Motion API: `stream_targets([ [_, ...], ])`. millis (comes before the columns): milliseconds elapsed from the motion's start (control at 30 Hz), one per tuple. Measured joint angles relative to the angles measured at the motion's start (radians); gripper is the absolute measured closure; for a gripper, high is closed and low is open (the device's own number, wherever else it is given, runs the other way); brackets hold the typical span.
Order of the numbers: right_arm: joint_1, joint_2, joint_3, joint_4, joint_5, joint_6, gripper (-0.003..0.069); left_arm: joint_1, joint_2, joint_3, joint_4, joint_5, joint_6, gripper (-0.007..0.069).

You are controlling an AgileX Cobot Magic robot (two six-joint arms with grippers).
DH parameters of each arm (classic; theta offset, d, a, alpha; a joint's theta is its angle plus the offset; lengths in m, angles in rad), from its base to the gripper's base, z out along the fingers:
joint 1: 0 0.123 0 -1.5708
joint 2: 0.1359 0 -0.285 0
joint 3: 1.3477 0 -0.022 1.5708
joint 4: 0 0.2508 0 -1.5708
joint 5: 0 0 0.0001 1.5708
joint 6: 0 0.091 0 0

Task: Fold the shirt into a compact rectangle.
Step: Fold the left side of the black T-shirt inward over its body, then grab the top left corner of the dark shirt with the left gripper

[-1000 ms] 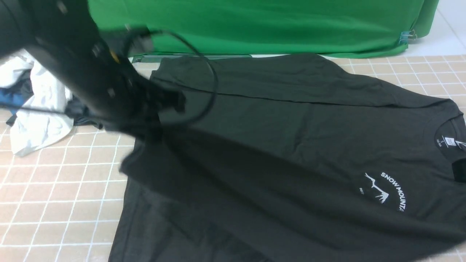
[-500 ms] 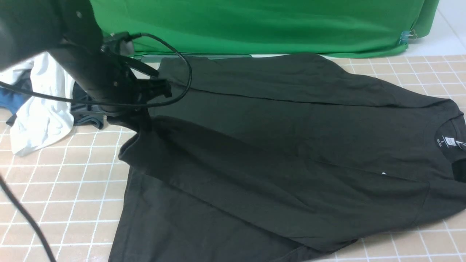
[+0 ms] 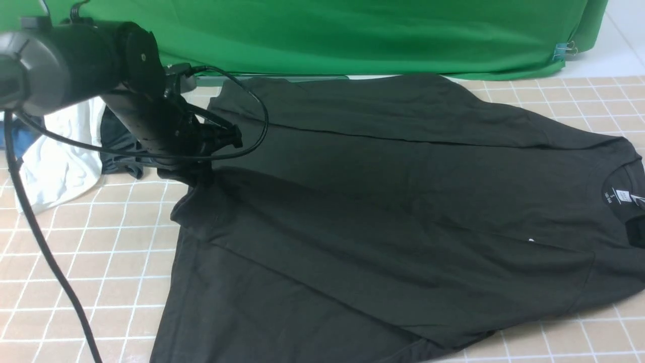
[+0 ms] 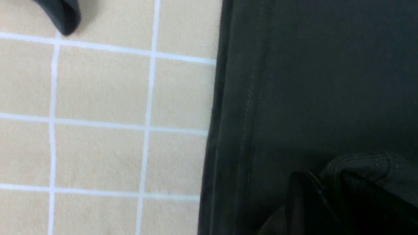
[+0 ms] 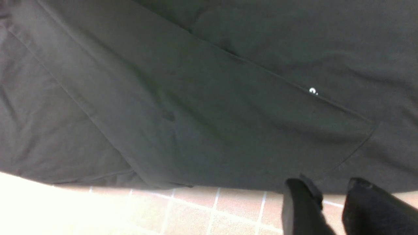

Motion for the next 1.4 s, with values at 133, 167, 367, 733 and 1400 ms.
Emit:
stream_targets([
  [133,0.0,0.0,0.0,0.0,-0.007,0.0,0.0442,0.02,0.005,-0.069,0.038,0.004,-0.079,0.032],
  [167,0.0,0.0,0.0,0.0,-0.007,0.0,0.0442,0.031,0.006,-0.094,0.032,0.013,-0.094,0.0295],
  [367,0.0,0.0,0.0,0.0,-0.023,0.0,0.0442,0.134,0.078,-0.32,-0.162,0.041,-0.095,0.0134],
  [733,0.0,0.0,0.0,0.0,-0.033,0.0,0.0442,0.154,0.414,-0.667,-0.349,0.062,-0.009,0.0138],
  [1400,0.0,0.0,0.0,0.0,-0.092,0.008,0.0431,0.155,0.589,-0.704,-0.63,-0.137,0.093,0.0161],
])
